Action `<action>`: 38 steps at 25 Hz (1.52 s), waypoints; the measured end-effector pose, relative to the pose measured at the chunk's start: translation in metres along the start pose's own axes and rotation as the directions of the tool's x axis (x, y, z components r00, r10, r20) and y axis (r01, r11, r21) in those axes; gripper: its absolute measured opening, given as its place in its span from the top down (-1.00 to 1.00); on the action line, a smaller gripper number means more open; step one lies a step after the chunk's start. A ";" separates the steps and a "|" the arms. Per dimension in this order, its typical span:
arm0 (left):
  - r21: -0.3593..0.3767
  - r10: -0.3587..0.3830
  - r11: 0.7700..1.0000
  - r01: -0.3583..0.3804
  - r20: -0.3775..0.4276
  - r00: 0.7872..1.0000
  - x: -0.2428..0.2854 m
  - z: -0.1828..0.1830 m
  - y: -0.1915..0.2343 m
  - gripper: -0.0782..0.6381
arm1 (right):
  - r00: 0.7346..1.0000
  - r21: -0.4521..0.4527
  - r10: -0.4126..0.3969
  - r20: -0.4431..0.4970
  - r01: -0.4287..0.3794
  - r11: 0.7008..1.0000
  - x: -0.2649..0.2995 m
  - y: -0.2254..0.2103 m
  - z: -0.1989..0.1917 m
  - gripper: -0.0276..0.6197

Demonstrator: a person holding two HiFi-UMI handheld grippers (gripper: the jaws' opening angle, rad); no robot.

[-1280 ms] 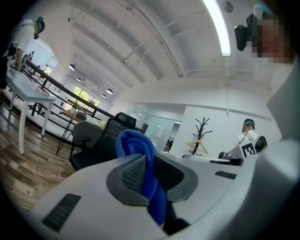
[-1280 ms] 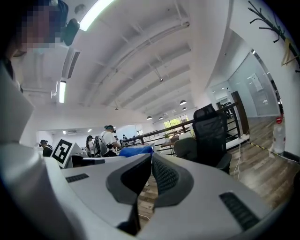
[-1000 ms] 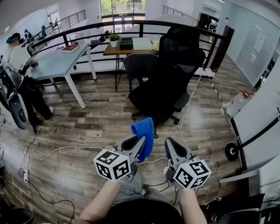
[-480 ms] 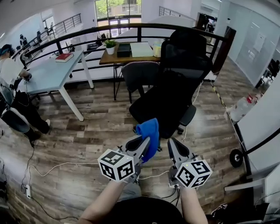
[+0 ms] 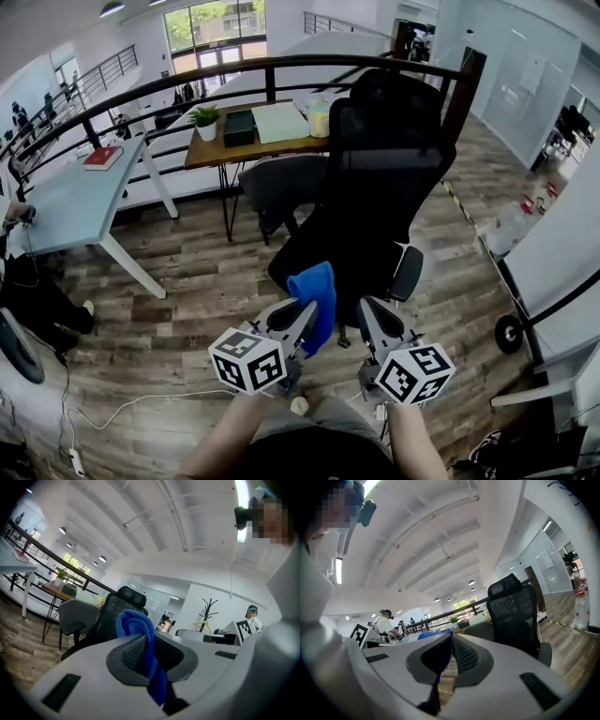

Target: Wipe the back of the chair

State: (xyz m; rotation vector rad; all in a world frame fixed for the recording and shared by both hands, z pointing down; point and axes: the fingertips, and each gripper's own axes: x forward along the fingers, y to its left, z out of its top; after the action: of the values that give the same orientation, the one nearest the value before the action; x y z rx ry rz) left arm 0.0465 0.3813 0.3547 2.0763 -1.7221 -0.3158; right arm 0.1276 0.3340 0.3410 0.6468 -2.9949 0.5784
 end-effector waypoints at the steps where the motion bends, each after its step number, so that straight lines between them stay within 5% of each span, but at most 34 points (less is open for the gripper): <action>1: -0.004 -0.003 1.000 0.003 -0.008 1.000 0.006 0.000 0.006 0.64 | 1.000 0.001 -0.009 -0.005 0.009 1.000 0.006 -0.004 0.000 0.82; 11: -0.032 -0.005 0.999 0.004 -0.053 0.999 0.074 0.013 0.069 0.64 | 0.997 0.005 -0.077 -0.026 0.077 0.997 0.076 -0.067 0.011 0.82; 18: 0.016 -0.030 0.999 0.031 -0.044 0.999 0.172 0.065 0.111 0.64 | 0.998 0.019 -0.058 0.009 0.058 0.998 0.158 -0.132 0.057 0.82; 25: 0.050 -0.103 0.994 0.102 0.010 0.995 0.268 0.114 0.123 0.64 | 0.995 0.008 -0.074 0.067 0.074 0.997 0.207 -0.202 0.113 0.82; 38: 0.015 -0.170 0.985 0.172 -0.076 0.982 0.371 0.126 0.131 0.64 | 0.979 0.047 -0.189 0.076 0.186 0.981 0.227 -0.288 0.149 0.82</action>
State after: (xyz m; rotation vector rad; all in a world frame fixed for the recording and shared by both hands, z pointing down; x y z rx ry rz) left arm -0.0468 -0.0211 0.3376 2.2276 -1.5138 -0.2683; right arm 0.0445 -0.0529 0.3264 0.9650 -2.9548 0.6145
